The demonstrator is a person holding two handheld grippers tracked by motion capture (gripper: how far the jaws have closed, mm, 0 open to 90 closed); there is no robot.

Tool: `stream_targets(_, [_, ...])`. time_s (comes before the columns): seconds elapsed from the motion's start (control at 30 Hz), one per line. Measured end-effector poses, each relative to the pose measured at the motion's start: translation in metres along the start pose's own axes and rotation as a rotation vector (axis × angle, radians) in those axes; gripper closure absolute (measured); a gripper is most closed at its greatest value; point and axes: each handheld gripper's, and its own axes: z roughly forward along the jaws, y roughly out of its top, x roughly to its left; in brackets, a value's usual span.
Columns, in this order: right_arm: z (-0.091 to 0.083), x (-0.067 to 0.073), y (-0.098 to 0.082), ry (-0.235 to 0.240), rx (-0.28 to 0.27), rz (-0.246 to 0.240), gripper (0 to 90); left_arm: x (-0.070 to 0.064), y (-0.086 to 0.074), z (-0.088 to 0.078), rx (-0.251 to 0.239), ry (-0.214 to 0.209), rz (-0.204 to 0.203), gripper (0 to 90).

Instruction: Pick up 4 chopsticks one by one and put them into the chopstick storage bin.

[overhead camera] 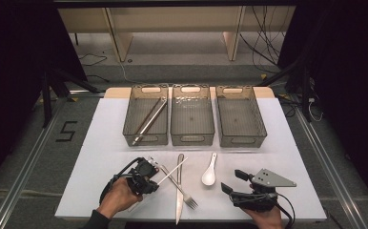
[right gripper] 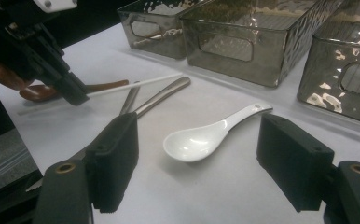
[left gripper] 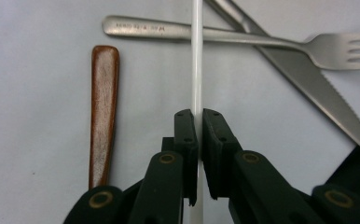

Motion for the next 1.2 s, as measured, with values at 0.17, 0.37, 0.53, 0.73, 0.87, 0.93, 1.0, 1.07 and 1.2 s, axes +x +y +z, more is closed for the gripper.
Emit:
stream_targets(0.17, [0.0,0.0,0.0,0.001,0.0,-0.001,30.2,0.005,0.001,-0.014,-0.048,-0.018,-0.005,84.5])
stream_targets(0.37, [0.0,0.0,0.0,0.0,0.001,0.002,30.2,0.019,0.003,-0.029,-0.112,-0.029,-0.033,84.5])
stream_targets(0.53, [0.0,0.0,0.0,-0.001,0.001,0.004,30.2,0.031,0.003,-0.036,-0.158,-0.039,-0.059,84.5])
stream_targets(0.73, [0.0,0.0,0.0,-0.002,-0.001,0.004,30.2,0.045,0.003,-0.043,-0.205,-0.034,-0.087,84.5])
stream_targets(0.87, [0.0,0.0,0.0,-0.002,0.001,0.006,30.2,0.051,0.005,-0.049,-0.23,-0.026,-0.094,84.4])
stream_targets(0.93, [0.001,0.0,-0.001,-0.002,0.003,0.005,30.2,0.055,0.007,-0.052,-0.246,-0.017,-0.098,84.4])
stream_targets(1.0, [0.001,0.0,-0.001,-0.001,0.003,0.006,30.2,0.059,0.009,-0.054,-0.261,-0.015,-0.104,84.5])
stream_targets(1.07, [0.0,0.0,-0.001,-0.002,0.001,0.005,30.2,0.062,0.011,-0.057,-0.273,-0.025,-0.101,84.4])
stream_targets(1.2, [0.001,-0.001,-0.001,-0.002,0.002,0.007,30.2,0.064,0.017,-0.063,-0.297,-0.022,-0.097,84.4])
